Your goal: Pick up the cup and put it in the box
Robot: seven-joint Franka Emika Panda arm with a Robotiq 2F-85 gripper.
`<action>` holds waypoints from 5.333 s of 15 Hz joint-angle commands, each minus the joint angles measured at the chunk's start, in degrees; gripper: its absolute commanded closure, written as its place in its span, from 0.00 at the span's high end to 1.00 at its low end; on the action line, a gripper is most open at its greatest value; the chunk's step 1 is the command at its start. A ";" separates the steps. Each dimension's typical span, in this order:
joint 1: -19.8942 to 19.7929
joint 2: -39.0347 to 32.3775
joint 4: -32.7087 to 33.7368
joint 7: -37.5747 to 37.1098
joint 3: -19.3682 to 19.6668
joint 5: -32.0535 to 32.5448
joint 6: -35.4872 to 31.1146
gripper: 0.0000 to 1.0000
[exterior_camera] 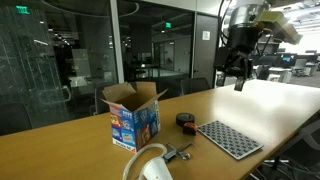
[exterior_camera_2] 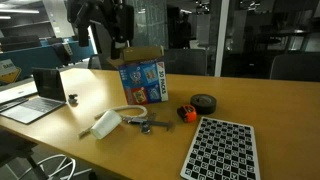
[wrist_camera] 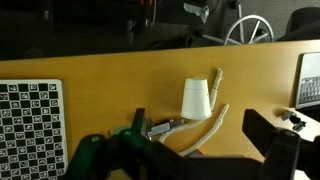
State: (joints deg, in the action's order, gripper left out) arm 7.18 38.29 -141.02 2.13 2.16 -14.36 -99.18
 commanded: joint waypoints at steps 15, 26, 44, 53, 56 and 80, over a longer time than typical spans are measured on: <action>4.53 -2.23 -5.35 14.29 -2.01 -4.86 -16.75 1.00; 20.02 -21.89 -8.04 20.00 -7.57 -32.98 -45.49 1.00; 8.25 -59.47 5.91 23.54 -18.49 -28.59 -58.01 1.00; 3.16 -64.44 8.66 19.82 -21.76 -20.06 -58.89 0.59; 2.50 -63.16 8.67 17.63 -22.32 -18.03 -57.62 0.41; 0.66 -19.99 19.03 -21.53 -18.45 28.00 -23.40 0.38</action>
State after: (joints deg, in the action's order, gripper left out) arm 10.04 22.33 -129.99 -17.51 -15.40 10.95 -119.76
